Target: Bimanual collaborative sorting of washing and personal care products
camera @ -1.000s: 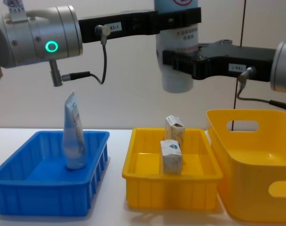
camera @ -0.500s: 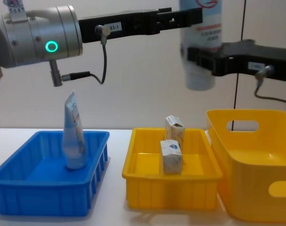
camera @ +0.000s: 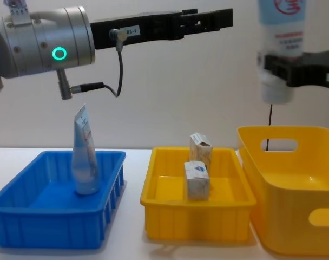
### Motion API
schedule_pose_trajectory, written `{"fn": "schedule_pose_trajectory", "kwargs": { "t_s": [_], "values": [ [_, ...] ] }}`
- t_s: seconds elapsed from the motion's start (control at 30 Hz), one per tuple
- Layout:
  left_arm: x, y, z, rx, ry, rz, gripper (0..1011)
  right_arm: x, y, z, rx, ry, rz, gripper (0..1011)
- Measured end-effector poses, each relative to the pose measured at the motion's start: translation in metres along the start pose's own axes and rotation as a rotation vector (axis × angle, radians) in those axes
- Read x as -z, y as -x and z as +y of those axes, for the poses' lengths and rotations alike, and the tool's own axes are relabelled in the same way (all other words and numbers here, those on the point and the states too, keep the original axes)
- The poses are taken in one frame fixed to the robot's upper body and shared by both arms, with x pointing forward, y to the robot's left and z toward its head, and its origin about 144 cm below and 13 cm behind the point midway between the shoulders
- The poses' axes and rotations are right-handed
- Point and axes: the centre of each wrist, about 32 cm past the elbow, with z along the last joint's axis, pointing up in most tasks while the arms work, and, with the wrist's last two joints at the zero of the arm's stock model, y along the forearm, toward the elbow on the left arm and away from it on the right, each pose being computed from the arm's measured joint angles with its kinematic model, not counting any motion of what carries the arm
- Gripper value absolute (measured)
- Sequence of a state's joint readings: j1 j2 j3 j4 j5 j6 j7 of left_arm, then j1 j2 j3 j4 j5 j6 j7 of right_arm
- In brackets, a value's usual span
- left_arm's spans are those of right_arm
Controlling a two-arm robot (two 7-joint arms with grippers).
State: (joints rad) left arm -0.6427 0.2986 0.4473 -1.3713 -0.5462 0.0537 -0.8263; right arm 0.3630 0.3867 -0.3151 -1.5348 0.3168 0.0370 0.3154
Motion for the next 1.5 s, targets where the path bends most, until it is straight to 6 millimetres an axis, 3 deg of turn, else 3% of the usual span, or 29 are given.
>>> {"fn": "schedule_pose_trajectory", "kwargs": {
  "t_s": [0.6,1.23,1.5],
  "values": [
    [0.000,0.000,0.000,0.000,0.000,0.000,1001,0.033,-0.024,-0.015,0.186,0.113,0.064,181],
    [0.000,0.000,0.000,0.000,0.000,0.000,1001,0.050,-0.033,-0.021,0.233,0.160,0.097,824],
    [0.000,0.000,0.000,0.000,0.000,0.000,1001,0.052,-0.034,-0.022,0.238,0.165,0.101,1002]
  ]
}}
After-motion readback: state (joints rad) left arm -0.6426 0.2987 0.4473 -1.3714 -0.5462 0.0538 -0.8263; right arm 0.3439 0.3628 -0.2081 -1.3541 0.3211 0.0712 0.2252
